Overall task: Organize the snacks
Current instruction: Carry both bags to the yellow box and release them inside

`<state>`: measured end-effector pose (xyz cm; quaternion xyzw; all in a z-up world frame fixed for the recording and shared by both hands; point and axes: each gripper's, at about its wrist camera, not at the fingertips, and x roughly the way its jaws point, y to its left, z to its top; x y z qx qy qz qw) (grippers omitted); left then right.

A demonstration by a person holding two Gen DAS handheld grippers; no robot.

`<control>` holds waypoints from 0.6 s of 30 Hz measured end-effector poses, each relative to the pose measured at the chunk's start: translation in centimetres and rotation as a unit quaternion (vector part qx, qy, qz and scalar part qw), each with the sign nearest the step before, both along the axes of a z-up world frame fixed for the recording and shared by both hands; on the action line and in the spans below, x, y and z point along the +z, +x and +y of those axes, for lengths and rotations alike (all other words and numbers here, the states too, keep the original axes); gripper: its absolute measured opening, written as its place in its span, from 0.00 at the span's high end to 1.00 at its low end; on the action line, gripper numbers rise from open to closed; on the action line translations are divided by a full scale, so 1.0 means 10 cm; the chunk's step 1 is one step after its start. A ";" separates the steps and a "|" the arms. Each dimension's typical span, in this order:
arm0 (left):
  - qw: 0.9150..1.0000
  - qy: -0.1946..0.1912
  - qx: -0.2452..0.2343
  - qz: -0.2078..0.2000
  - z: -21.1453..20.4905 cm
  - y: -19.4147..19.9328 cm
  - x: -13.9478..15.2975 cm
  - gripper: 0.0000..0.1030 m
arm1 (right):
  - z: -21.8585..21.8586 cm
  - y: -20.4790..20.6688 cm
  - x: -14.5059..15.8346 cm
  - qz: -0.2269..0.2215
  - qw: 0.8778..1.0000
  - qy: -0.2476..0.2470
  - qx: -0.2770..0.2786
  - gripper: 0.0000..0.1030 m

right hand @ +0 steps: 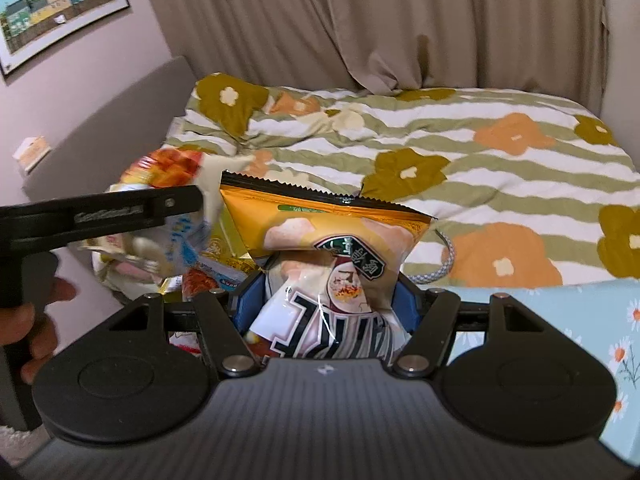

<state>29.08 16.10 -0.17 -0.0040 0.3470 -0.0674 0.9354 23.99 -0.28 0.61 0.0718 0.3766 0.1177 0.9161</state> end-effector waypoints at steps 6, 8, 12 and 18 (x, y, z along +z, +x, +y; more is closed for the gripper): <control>1.000 0.001 -0.010 0.008 0.08 -0.11 -0.09 0.00 | 0.04 0.00 -0.05 0.011 1.000 -0.009 -0.013 0.21; 1.000 -0.007 -0.005 0.007 0.13 -0.20 -0.10 0.00 | 0.04 0.00 -0.06 0.011 1.000 -0.008 -0.014 0.21; 1.000 -0.016 0.009 0.005 0.26 -0.41 -0.05 0.00 | 0.08 0.00 -0.04 0.009 1.000 -0.009 -0.008 0.21; 0.999 -0.010 0.035 -0.010 0.37 -0.64 0.02 0.00 | 0.19 0.04 0.01 0.009 1.000 -0.013 0.012 0.20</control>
